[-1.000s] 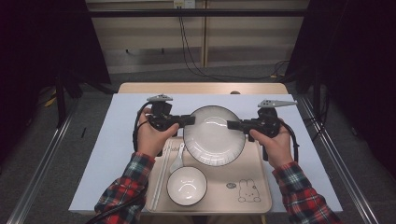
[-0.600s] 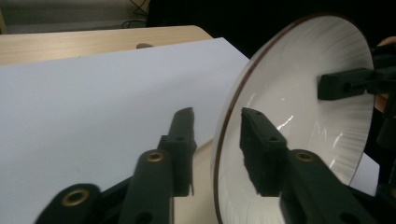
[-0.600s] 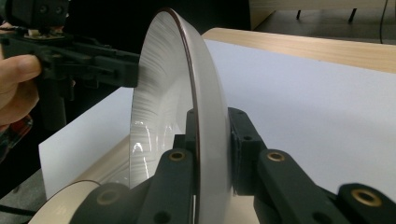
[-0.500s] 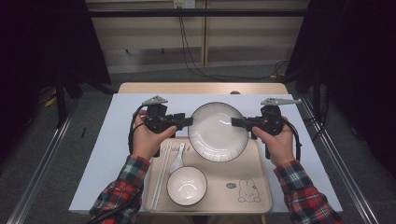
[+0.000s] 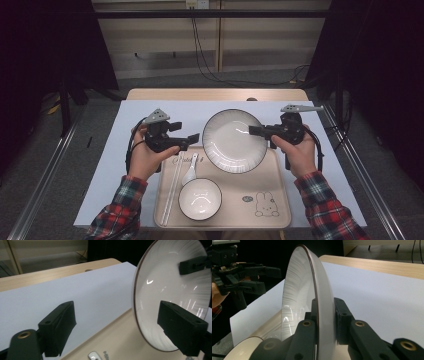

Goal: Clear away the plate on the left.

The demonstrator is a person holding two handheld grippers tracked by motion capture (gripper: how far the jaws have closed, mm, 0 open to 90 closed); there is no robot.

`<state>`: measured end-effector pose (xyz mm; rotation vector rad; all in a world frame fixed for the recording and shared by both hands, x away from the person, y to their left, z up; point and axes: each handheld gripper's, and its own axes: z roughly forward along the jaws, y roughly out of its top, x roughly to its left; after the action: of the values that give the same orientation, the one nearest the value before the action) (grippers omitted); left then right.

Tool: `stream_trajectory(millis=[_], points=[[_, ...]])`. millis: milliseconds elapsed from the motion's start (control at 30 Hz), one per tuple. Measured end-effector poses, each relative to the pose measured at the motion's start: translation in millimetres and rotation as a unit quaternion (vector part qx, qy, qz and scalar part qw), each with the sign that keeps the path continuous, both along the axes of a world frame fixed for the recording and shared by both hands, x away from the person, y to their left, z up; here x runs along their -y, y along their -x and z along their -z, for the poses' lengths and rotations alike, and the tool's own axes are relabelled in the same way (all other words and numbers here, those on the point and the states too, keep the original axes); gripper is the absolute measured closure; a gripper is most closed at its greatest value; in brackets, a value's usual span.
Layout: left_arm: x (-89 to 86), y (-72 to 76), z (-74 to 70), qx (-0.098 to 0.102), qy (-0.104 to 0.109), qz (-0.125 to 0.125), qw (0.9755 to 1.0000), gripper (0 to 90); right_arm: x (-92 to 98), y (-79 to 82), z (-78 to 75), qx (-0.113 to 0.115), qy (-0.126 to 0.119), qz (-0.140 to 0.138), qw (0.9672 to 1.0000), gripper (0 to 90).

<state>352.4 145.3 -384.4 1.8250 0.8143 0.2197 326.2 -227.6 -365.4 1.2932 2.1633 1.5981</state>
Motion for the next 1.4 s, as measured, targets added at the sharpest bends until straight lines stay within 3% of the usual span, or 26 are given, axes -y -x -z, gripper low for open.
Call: stream_trajectory(millis=[600, 967, 1400], points=[[-35.8, 19.4, 21.2, -0.002, -0.014, -0.026, 0.9996, 9.9, 11.8, 1.7, -1.6, -0.001, 0.002, 0.009, 1.0000, 80.7], [-58.7, 31.0, 28.7, 0.004, -0.002, -0.049, 0.9988, 8.7, 19.3, 4.4, -0.1, -0.002, 0.000, 0.015, 0.9999, 80.7], [-72.2, 43.6, 36.0, 0.003, 0.008, -0.066, 0.9978, 7.8, 22.4, 6.8, 1.6, -0.004, 0.003, 0.017, 0.9998, 80.6]])
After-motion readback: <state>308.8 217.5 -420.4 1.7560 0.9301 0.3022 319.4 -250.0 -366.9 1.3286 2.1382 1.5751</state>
